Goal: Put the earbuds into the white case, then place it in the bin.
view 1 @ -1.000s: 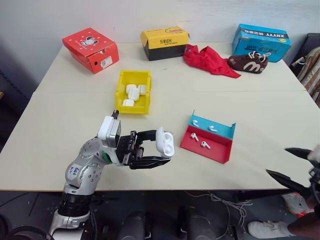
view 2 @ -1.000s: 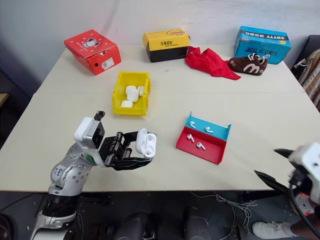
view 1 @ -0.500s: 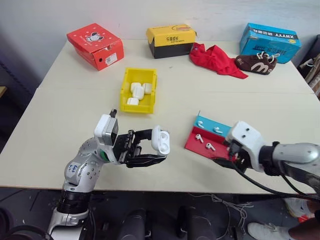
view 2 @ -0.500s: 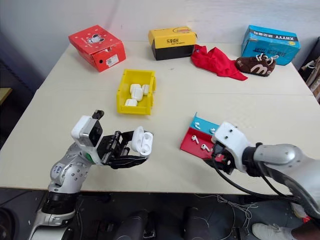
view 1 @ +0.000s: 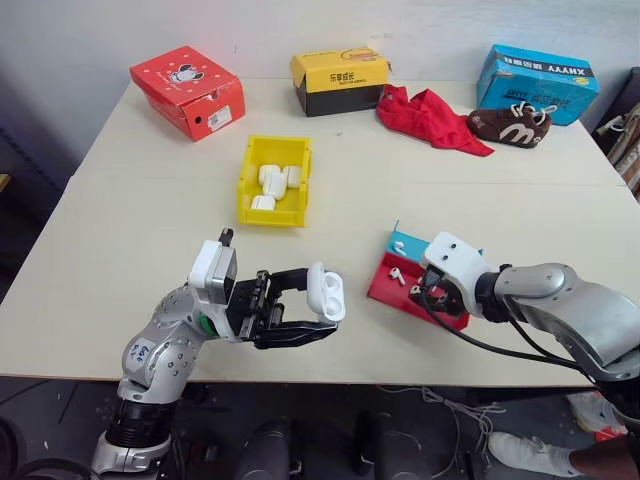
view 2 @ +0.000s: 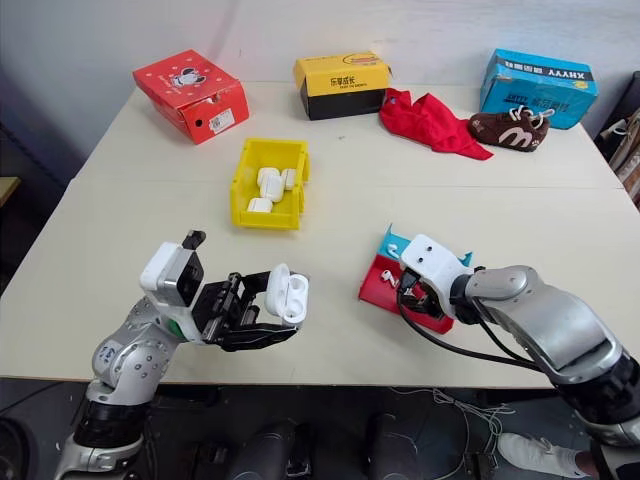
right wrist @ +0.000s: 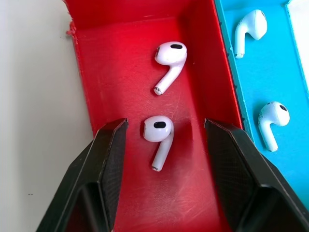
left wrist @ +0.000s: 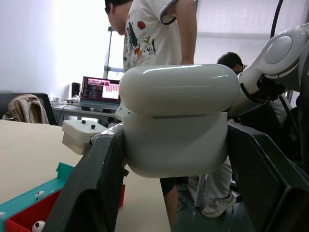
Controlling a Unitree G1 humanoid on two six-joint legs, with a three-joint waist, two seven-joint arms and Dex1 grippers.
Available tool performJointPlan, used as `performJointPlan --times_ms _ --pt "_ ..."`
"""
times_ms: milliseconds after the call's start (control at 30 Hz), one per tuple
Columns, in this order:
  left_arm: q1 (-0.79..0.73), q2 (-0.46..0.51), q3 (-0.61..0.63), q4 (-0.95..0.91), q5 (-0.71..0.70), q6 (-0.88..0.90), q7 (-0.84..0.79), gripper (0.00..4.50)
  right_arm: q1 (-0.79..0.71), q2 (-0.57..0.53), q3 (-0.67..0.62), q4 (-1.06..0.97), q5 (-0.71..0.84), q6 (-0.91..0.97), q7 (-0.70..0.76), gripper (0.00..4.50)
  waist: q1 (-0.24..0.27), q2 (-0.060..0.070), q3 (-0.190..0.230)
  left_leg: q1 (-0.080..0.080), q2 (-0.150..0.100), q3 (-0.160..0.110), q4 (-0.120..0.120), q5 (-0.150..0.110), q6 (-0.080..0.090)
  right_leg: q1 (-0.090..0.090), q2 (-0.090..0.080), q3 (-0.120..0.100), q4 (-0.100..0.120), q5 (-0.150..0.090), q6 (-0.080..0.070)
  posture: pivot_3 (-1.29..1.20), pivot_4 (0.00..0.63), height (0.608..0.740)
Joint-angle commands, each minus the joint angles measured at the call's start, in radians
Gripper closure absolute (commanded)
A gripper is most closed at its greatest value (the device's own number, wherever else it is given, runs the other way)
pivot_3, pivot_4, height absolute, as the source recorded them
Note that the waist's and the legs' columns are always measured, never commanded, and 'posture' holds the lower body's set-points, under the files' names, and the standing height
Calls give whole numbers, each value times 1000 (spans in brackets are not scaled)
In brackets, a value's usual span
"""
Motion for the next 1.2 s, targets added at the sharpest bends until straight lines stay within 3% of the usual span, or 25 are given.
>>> performJointPlan --times_ms 33,433,1100,1200 --pt "8 8 0 -39 -9 -4 8 1726 -10 16 2 3 -35 -13 11 1958 -3 0 0 0 0 0 0 0 0 0 0 0 0 0 0 0 150 740" --pt "6 40 18 -7 -1 -19 3 1726 -9 78 9 49 -90 -4 26 1958 -9 0 0 0 0 0 0 0 0 0 1 0 0 0 0 0 150 740" --pt "-1 57 23 27 10 -47 -7 1726 10 91 -9 57 -85 81 82 1958 -8 -1 -1 0 1 0 0 0 -1 0 0 0 0 0 0 0 150 740" --pt "-1 57 23 29 12 -49 -8 1726 19 95 -12 57 -87 81 82 2819 -8 -2 -1 0 1 0 0 -1 -1 0 0 0 0 0 0 0 150 740"
